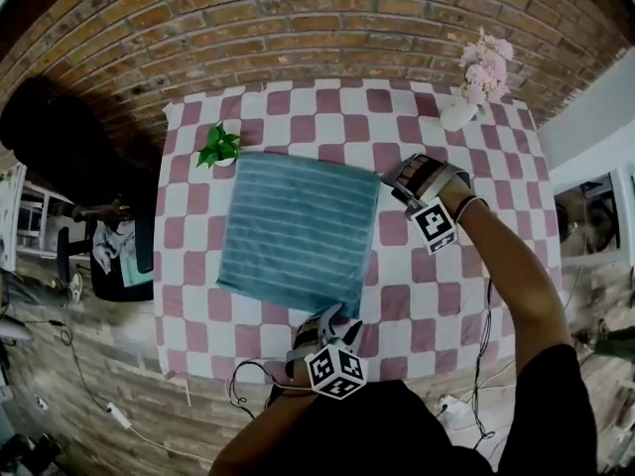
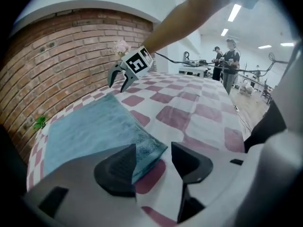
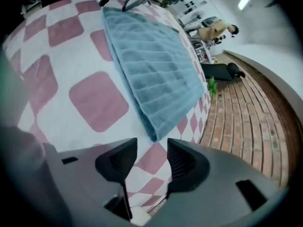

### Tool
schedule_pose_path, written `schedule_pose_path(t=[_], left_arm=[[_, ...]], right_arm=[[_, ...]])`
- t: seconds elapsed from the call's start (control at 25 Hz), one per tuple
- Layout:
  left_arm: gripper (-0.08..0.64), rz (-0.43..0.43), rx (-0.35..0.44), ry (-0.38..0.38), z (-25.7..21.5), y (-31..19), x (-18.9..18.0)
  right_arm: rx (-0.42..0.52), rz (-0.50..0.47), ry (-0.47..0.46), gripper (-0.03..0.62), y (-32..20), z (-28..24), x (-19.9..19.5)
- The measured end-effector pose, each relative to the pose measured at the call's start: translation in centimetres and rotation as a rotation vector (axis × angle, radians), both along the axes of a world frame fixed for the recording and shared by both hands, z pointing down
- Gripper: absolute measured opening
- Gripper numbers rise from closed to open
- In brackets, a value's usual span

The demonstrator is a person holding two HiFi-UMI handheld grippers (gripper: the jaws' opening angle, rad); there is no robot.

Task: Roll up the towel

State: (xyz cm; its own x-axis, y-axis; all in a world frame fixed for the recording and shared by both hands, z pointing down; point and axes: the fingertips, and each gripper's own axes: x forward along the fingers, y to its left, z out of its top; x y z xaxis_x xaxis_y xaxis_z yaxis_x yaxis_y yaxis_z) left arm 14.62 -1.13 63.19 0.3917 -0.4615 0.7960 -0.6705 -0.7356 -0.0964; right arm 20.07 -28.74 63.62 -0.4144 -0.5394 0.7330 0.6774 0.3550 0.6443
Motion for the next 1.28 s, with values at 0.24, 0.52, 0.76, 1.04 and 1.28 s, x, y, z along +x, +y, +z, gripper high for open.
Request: schedule_pose_path(t=[0.24,0.52,0.76,1.04,1.28], left_arm=[[0.195,-0.089,-0.085,-0.032,1.5,0.4,0.8],[0.112,-0.126,-0.099,-0.019,1.5,-0.3,0.2],[0.037,-0.191,-0.046,0.056,0.2,-1.0,-0.7],[0.034,-0.316,0.030,0.230,-4.2,-1.7,-3.4],[0.041,-0.244,0.046,0.151,-2.8,-1.8,-2.3]], right_arm=[[0.005,-0.185,0.069,0.176,-1.6,1.6,-2.1],[0.008,-0.256,0.074,0.032,-1.5,2.6,-2.3],[-0.061,-0.154,-0.020,0.023,-2.2,1.3,-2.5],[-0.098,-0.079,-0.147,0.023,-3.2,-2.7,-5.2],[-0.056,-0.089,-0.102,0.023,-4.0,-4.1,-6.6]])
